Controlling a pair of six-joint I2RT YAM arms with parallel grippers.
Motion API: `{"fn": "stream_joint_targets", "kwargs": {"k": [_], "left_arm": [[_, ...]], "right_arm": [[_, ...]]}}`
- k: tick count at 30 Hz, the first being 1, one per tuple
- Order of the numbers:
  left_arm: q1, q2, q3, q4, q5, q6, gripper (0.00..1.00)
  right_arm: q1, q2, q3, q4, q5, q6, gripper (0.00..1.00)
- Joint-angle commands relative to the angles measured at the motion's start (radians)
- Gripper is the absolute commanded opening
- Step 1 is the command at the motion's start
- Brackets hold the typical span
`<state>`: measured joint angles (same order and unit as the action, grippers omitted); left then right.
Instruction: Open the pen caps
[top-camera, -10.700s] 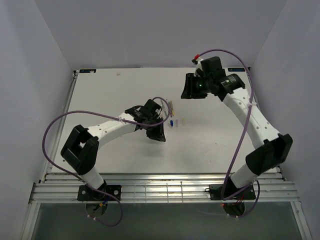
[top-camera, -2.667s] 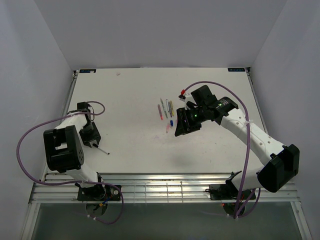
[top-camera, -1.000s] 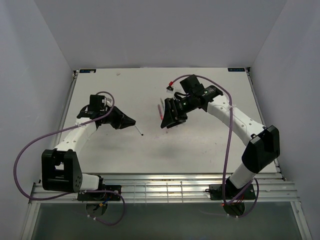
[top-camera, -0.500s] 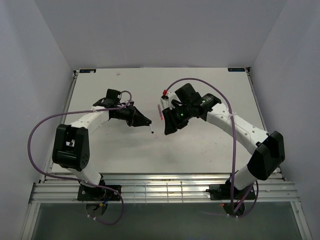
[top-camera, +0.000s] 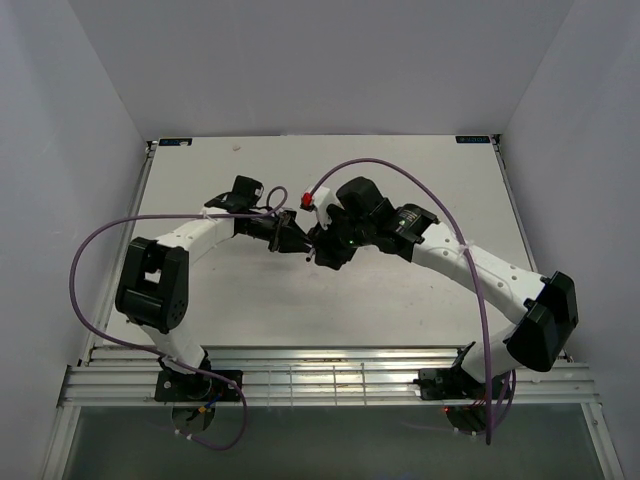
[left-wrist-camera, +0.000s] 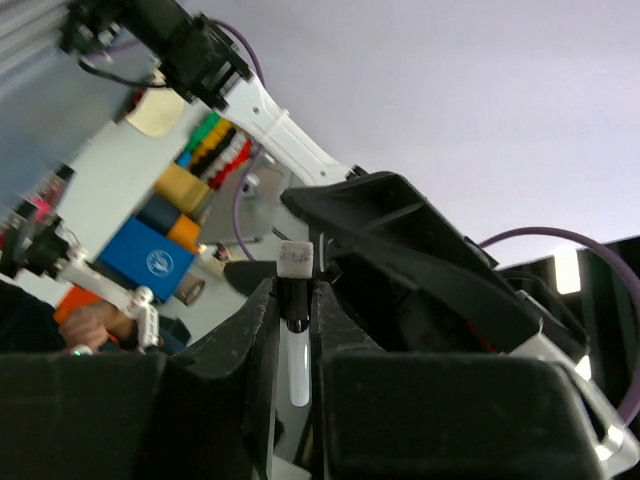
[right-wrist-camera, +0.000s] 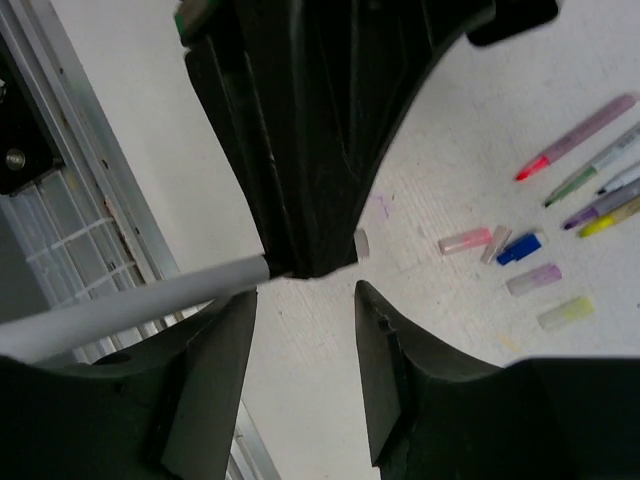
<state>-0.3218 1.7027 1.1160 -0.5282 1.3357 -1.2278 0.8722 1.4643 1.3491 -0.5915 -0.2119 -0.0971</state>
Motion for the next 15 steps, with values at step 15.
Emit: {"fn": "stream_joint_targets", "kwargs": {"k": [15], "left_arm": [[-0.02,0.15,0.269,-0.245,0.209,-0.036,0.0]], "right_arm": [[0.047,-0.091,0.041,0.278,0.035,-0.061,0.49]]}}
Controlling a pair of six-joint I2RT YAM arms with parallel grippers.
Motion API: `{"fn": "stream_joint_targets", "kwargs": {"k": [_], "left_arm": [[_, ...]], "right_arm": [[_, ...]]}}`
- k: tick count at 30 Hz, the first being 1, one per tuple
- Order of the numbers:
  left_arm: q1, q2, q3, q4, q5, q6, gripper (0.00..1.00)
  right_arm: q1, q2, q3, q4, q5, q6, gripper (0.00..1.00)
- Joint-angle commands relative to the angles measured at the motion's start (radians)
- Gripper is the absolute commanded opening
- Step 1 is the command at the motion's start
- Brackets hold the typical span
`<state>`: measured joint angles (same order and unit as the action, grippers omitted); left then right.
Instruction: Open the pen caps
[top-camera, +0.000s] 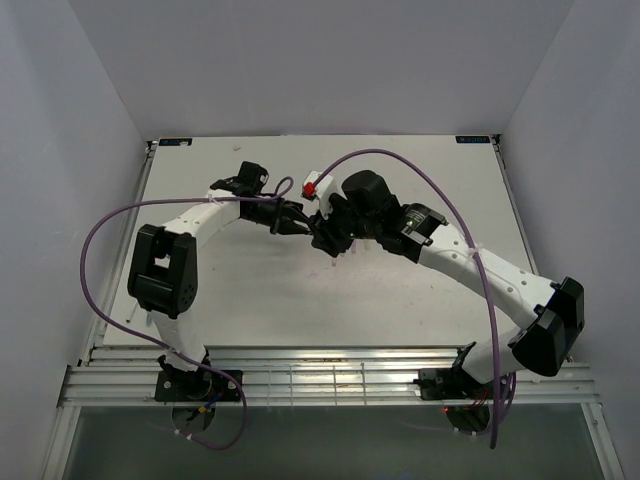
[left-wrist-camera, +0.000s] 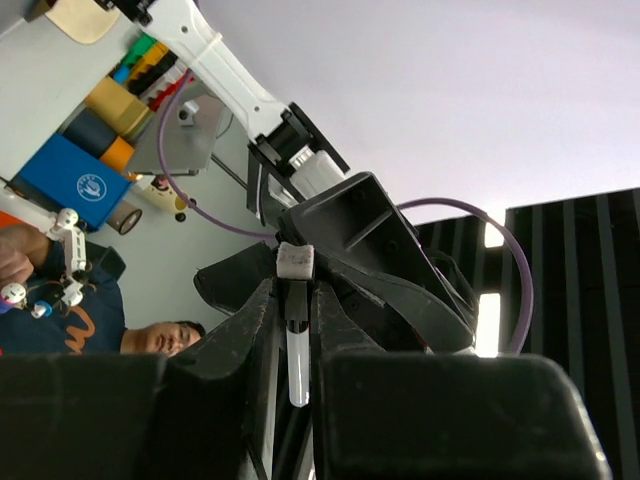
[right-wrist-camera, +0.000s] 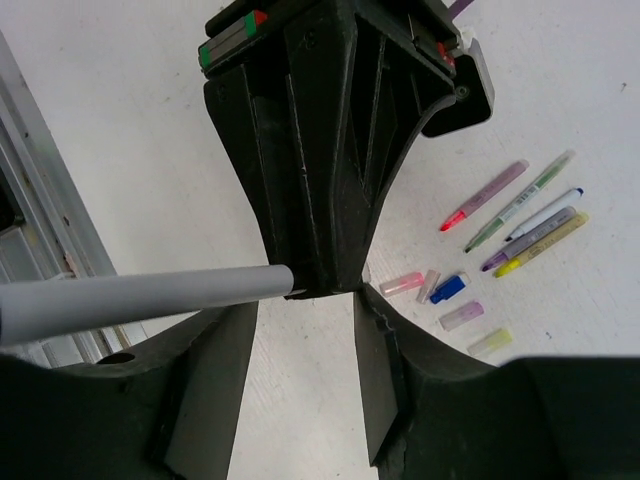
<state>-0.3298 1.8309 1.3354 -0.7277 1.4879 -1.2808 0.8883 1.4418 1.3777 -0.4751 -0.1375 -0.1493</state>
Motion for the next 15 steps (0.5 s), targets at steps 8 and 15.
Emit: {"fn": "stream_joint_targets", "kwargs": {"k": [8,15], "left_arm": [[-0.012,0.076,0.151,-0.134,0.043,0.049,0.0],[-0.012,0.08,0.162,-0.154,0.025,0.058,0.0]], "right_arm": [[0.029,-0.116,0.035,0.19,-0.034,-0.016,0.45],[0.029,-0.127,0.073,0.194,-0.03,-0.03,0.46]]}}
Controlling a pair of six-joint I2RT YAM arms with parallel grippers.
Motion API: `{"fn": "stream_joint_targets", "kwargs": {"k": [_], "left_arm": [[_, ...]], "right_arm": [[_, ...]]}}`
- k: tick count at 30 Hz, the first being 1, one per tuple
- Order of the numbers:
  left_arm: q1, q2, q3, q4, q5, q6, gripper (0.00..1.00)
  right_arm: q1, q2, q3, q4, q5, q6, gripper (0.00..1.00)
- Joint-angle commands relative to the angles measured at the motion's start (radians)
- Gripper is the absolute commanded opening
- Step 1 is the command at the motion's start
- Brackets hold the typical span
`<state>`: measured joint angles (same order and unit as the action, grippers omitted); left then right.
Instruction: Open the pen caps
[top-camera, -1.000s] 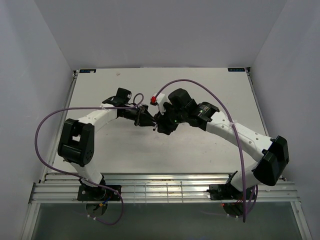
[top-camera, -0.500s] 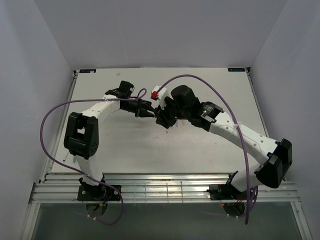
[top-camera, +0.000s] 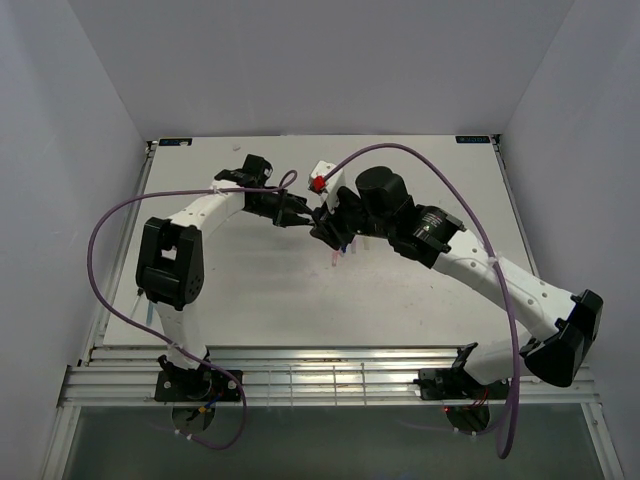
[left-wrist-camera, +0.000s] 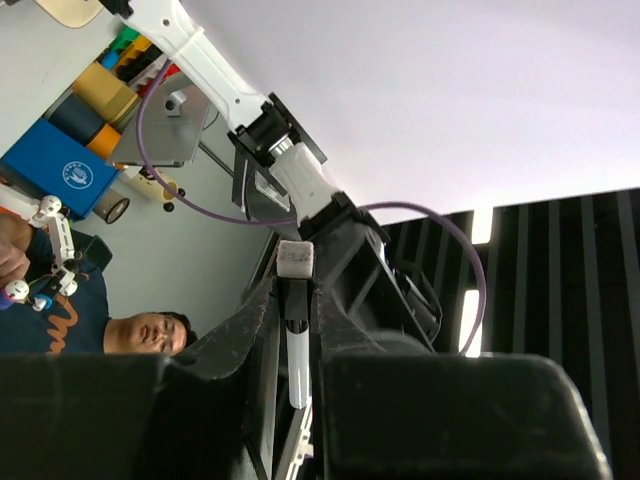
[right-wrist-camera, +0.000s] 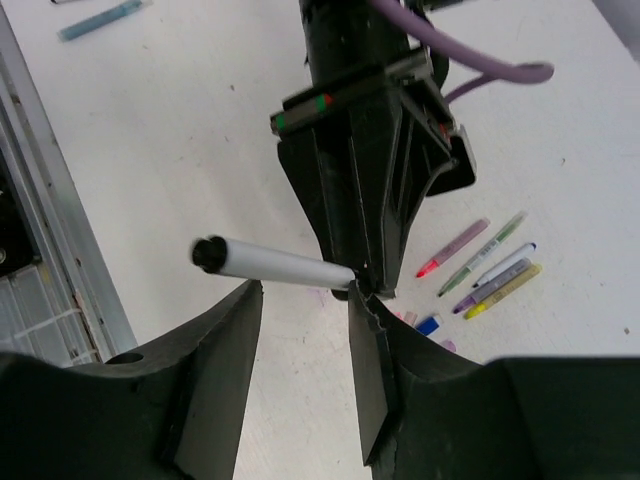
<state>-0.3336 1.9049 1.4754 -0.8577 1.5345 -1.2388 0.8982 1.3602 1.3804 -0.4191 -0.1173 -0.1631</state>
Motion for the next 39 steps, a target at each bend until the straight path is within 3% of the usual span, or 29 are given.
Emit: {"fn": "stream_joint_targets", "kwargs": {"k": [1,10,25,39], "left_arm": [[-0.008,0.006,0.022,-0.026,-0.022,0.018,0.0],[-0.008,0.017,0.057,-0.04,-0.028,0.019,0.0],[-0.007,0.033,0.097,-0.049,-0.017,0.013,0.0],[-0.005,0.04,0.143,-0.07,-0.014,0.007,0.0]], "right_arm": [[0.019,-0.046,0.078,0.138,-0.039,-0.019,0.46],[0.019,-0.012,0.129,0.135,-0.042,-0.03,0.48],[0.021,-0.148,-0.01,0.154,-0.088,0.002,0.56],[0.021,-0.112,-0.029,0.203,-0.045,-0.013,0.55]]}}
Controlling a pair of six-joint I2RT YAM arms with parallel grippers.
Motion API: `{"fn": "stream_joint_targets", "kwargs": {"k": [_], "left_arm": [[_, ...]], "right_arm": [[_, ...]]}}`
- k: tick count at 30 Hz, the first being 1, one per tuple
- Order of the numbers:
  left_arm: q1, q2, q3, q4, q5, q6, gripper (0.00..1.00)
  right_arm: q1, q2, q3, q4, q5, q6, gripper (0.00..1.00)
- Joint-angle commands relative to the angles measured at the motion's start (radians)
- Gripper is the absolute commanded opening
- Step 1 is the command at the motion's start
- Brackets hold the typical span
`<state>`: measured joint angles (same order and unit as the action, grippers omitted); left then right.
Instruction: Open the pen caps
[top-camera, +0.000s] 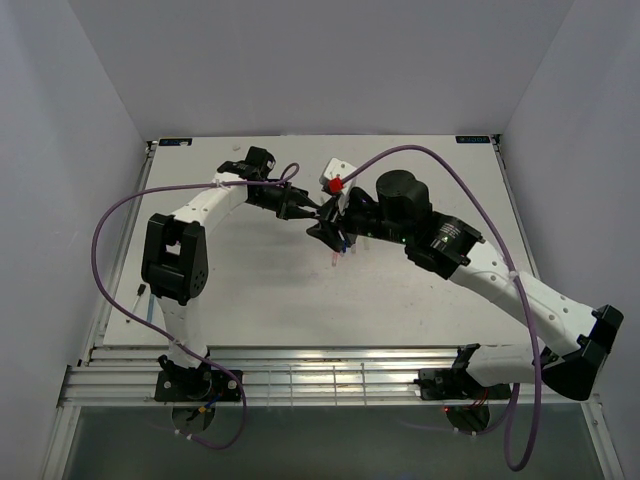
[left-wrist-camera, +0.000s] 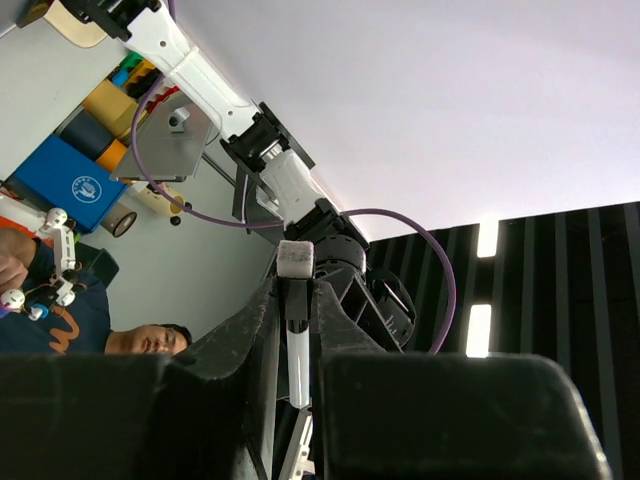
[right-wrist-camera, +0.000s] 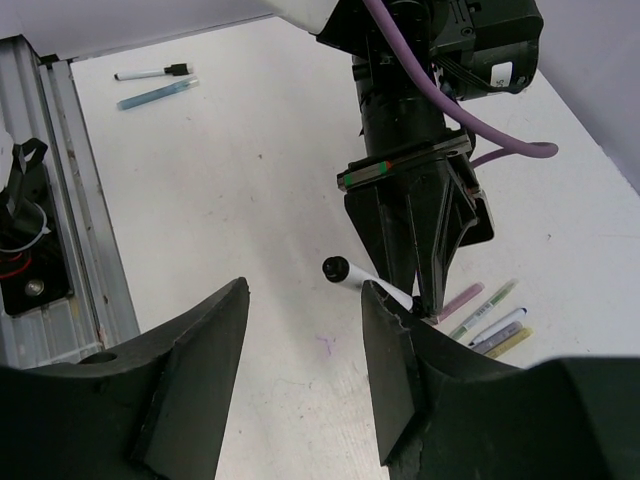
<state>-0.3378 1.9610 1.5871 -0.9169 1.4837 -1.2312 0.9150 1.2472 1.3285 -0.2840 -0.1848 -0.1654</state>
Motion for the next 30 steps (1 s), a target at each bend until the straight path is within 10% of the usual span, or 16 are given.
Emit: {"fn": "stream_joint_targets", "kwargs": {"k": [1,12,19,22,27,30], "left_arm": [[-0.001,-0.017,0.028,-0.013,0.036,0.001,0.0],[-0.001,-0.024,0.03,-0.019,0.049,0.001,0.0],[-0.001,-0.019,0.048,-0.02,0.066,-0.002,0.0],[0.002,-0.017,0.05,-0.022,0.067,-0.005,0.0],[0.016,-0.013,0.091,-0.022,0.035,-0.033,0.52],[0.043,-0.014,0.131,-0.022,-0.029,-0.054,0.66]], "right_arm": [[0.002,0.011,0.026,0.077,0.028,-0.016,0.55],[0.002,0.074,0.035,0.124,0.102,-0.026,0.46],[0.002,0.067,-0.005,0.184,0.163,-0.02,0.08],[0.004,0.067,-0.008,0.193,0.154,-0.019,0.08],[0.004,0.066,-0.009,0.178,0.131,-0.014,0.08],[0.004,0.043,-0.02,0.175,0.137,-0.003,0.08]]}}
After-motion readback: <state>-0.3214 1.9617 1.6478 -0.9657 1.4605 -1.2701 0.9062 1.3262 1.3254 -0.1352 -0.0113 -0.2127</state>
